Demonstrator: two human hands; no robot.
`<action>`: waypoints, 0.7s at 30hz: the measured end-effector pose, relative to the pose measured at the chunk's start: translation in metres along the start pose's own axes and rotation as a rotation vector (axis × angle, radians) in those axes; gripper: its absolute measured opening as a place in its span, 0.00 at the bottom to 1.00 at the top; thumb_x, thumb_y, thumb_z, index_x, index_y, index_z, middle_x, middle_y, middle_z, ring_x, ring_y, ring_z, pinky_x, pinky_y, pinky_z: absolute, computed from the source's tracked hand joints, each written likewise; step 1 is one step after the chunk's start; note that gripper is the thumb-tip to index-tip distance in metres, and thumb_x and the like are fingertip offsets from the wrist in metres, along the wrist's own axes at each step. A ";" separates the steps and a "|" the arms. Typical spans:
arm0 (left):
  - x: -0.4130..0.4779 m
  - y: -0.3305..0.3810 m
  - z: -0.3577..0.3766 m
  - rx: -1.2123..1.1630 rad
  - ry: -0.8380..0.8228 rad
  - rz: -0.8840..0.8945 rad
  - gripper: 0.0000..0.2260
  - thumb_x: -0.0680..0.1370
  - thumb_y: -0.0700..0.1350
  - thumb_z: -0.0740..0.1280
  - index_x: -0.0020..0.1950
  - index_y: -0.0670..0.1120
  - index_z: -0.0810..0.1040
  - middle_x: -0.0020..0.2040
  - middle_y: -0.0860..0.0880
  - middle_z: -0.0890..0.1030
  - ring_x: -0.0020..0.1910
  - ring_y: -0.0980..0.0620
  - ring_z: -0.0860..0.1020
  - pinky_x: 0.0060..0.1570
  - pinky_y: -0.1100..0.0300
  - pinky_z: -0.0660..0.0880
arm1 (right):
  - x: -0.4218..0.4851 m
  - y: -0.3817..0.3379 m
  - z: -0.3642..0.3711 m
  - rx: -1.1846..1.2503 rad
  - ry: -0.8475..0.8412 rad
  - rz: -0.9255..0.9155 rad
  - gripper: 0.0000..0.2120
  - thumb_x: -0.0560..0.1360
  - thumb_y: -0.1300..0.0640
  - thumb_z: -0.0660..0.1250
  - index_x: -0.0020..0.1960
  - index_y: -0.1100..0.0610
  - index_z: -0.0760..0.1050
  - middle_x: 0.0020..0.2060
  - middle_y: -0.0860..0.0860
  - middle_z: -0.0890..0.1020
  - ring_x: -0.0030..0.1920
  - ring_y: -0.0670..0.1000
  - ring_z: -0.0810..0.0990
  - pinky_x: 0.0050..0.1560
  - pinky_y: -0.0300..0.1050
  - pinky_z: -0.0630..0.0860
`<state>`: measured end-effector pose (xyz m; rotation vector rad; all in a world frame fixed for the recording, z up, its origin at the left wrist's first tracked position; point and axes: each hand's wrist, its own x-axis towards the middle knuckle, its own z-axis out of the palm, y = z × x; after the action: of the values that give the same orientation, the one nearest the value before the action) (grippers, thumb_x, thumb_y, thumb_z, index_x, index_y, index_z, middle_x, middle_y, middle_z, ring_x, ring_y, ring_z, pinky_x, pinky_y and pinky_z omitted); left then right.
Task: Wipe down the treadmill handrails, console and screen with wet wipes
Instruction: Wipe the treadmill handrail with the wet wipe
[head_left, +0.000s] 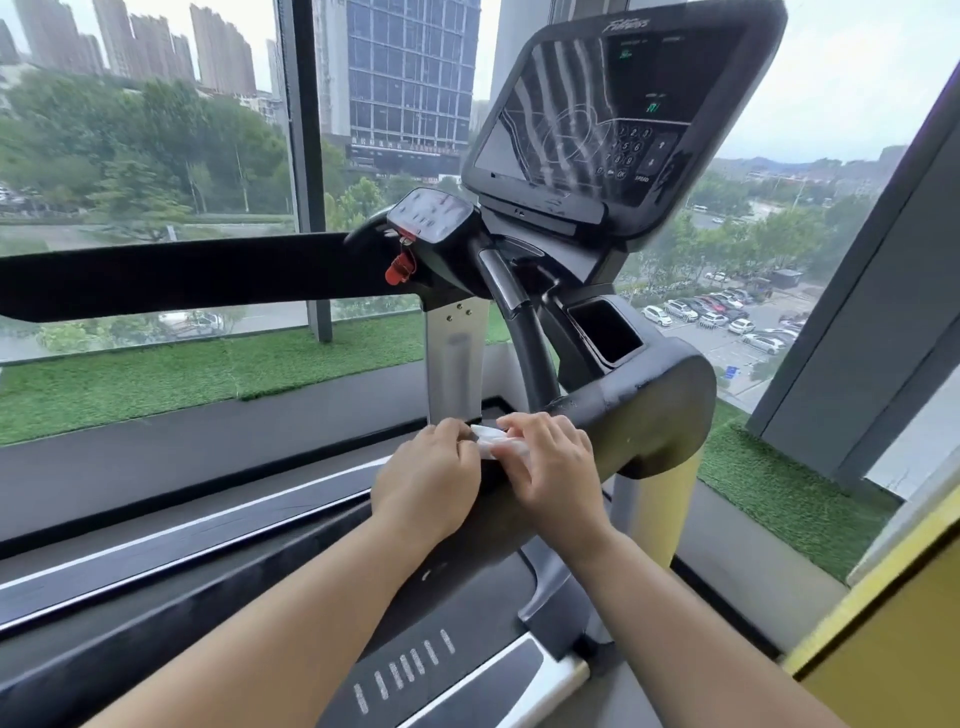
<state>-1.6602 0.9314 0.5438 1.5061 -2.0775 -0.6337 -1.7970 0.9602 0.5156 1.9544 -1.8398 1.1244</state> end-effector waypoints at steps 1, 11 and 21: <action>-0.001 -0.001 0.001 0.009 0.009 0.014 0.14 0.81 0.47 0.51 0.62 0.53 0.71 0.62 0.51 0.75 0.61 0.49 0.71 0.52 0.55 0.65 | -0.002 0.001 -0.002 0.039 -0.022 0.014 0.18 0.74 0.44 0.60 0.56 0.54 0.77 0.47 0.46 0.80 0.49 0.49 0.75 0.53 0.45 0.68; 0.009 0.009 -0.002 -0.049 0.012 0.141 0.12 0.78 0.51 0.61 0.62 0.54 0.73 0.56 0.54 0.76 0.55 0.53 0.74 0.51 0.59 0.70 | 0.015 0.028 -0.025 0.371 -0.074 0.322 0.05 0.77 0.58 0.66 0.51 0.50 0.79 0.41 0.44 0.82 0.45 0.43 0.80 0.47 0.38 0.77; 0.026 0.019 0.010 0.056 0.003 0.178 0.10 0.78 0.47 0.61 0.53 0.53 0.81 0.51 0.53 0.80 0.56 0.52 0.75 0.52 0.56 0.73 | 0.006 0.034 -0.010 -0.013 0.096 -0.204 0.17 0.78 0.49 0.59 0.55 0.57 0.81 0.45 0.52 0.79 0.48 0.50 0.73 0.53 0.40 0.69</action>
<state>-1.6869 0.9127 0.5510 1.3311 -2.2131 -0.5086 -1.8330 0.9554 0.5151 1.9907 -1.5557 1.1187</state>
